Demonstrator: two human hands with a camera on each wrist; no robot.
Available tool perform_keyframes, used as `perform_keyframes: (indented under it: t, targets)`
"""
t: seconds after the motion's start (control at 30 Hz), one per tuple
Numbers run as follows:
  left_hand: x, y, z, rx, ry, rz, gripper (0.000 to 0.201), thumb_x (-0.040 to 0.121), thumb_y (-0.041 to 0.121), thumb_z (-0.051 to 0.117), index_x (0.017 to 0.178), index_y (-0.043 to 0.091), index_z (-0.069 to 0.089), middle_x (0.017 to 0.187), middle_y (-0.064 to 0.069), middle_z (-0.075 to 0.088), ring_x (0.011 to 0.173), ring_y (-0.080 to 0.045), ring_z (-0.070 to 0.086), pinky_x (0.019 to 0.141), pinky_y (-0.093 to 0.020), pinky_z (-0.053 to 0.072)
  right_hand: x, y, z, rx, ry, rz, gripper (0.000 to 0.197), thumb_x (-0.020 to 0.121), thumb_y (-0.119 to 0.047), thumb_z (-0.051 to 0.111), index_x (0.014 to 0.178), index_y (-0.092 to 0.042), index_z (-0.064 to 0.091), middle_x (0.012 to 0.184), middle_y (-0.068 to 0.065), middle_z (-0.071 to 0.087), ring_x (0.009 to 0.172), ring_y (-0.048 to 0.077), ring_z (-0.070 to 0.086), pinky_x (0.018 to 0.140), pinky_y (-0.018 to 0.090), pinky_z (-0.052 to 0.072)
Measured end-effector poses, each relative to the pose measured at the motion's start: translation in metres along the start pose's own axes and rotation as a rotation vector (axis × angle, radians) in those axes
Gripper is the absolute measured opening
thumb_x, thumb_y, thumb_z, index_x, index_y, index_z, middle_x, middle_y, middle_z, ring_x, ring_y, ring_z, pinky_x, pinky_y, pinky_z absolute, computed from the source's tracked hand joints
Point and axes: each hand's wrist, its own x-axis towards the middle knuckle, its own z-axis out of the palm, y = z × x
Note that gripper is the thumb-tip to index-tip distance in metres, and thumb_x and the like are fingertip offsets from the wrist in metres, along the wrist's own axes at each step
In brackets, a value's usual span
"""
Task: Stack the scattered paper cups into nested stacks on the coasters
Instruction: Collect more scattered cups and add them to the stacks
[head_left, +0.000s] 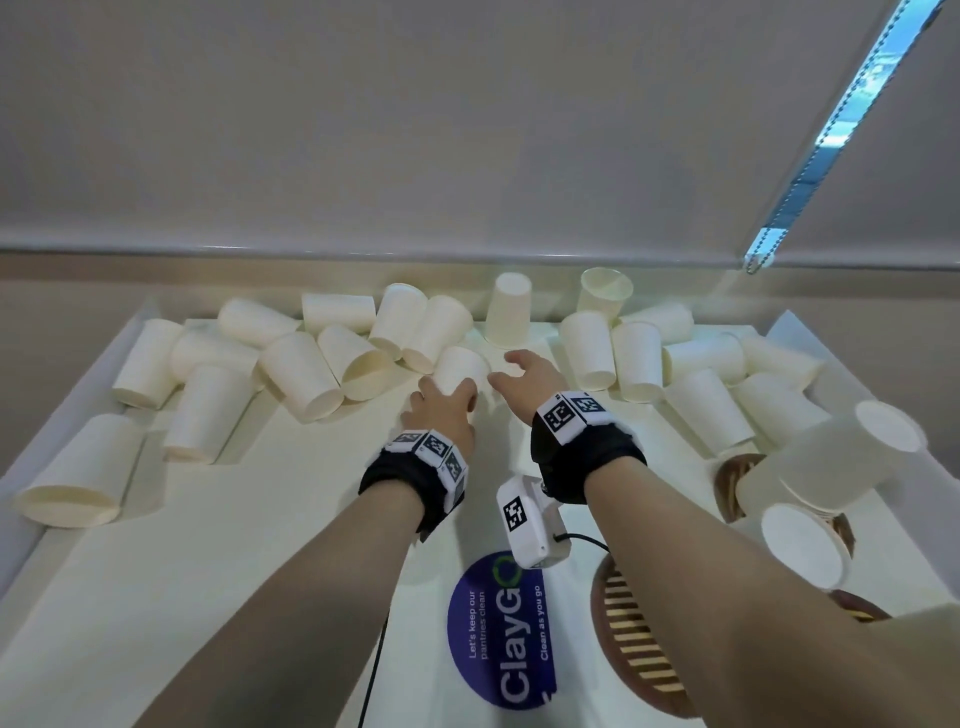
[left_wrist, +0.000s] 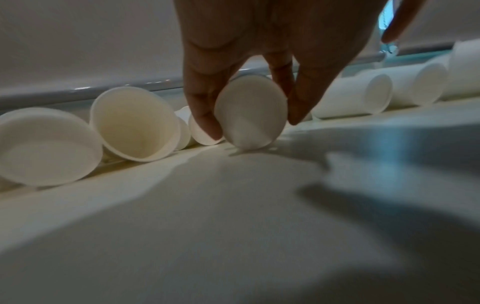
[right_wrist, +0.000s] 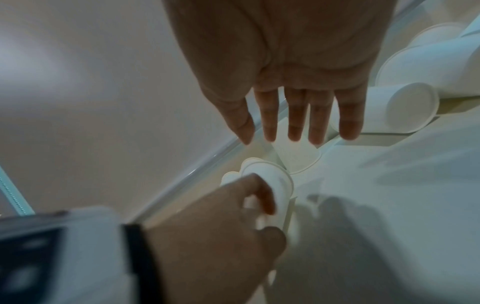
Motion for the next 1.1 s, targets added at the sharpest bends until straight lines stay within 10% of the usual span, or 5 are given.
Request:
perform_keyframes:
  t: [0.13, 0.33, 0.53, 0.63, 1.1]
  targets:
    - [-0.007, -0.013, -0.015, -0.157, 0.031, 0.209, 0.034, 0.079, 0.020, 0.059, 0.109, 0.016, 0.043, 0.120, -0.010, 0.040, 0.107, -0.029, 0.046, 0.082, -0.032, 0.036, 0.005, 0.002, 0.004, 0.040, -0.008, -0.002, 0.074, 0.088, -0.039, 0.057, 0.148, -0.014, 0.022, 0.151, 0.008, 0.031, 0.133, 0.027, 0.039, 0.104, 0.034, 0.034]
    - [0.007, -0.044, -0.040, -0.119, -0.006, 0.332, 0.073, 0.060, 0.066, 0.051, 0.119, 0.024, 0.048, 0.132, -0.005, 0.040, 0.117, -0.024, 0.044, 0.099, -0.037, 0.037, 0.012, 0.008, 0.005, 0.208, 0.116, 0.104, 0.038, 0.090, -0.021, 0.056, 0.124, -0.009, 0.048, 0.125, 0.011, 0.058, 0.108, 0.028, 0.057, 0.076, 0.024, 0.036]
    - [0.035, -0.071, -0.035, 0.382, 0.031, -0.123, 0.046, 0.087, 0.018, 0.050, 0.132, 0.020, 0.046, 0.157, -0.006, -0.001, 0.145, -0.030, -0.003, 0.114, -0.047, 0.014, 0.012, 0.013, 0.004, 0.345, 0.224, 0.116, 0.036, 0.094, -0.006, 0.041, 0.130, -0.009, 0.043, 0.113, 0.013, 0.061, 0.107, 0.029, 0.056, 0.077, 0.024, 0.035]
    - [0.037, -0.069, -0.032, 0.286, 0.078, -0.143, 0.050, 0.084, 0.012, 0.050, 0.133, 0.011, 0.043, 0.154, 0.000, 0.010, 0.139, -0.026, 0.016, 0.108, -0.043, 0.025, 0.012, 0.016, 0.005, 0.353, 0.223, 0.075, 0.040, 0.092, 0.001, 0.037, 0.129, -0.012, 0.047, 0.085, 0.003, 0.056, 0.087, 0.022, 0.049, 0.073, 0.023, 0.035]
    - [-0.056, -0.028, -0.096, -0.564, 0.333, -0.108, 0.062, 0.065, 0.045, 0.081, 0.110, 0.009, 0.057, 0.121, -0.005, 0.051, 0.113, -0.020, 0.051, 0.091, -0.028, 0.038, -0.064, 0.003, -0.021, 0.338, 0.346, -0.148, 0.040, 0.091, 0.001, 0.039, 0.125, -0.008, 0.057, 0.131, 0.009, 0.054, 0.122, 0.022, 0.050, 0.102, 0.024, 0.037]
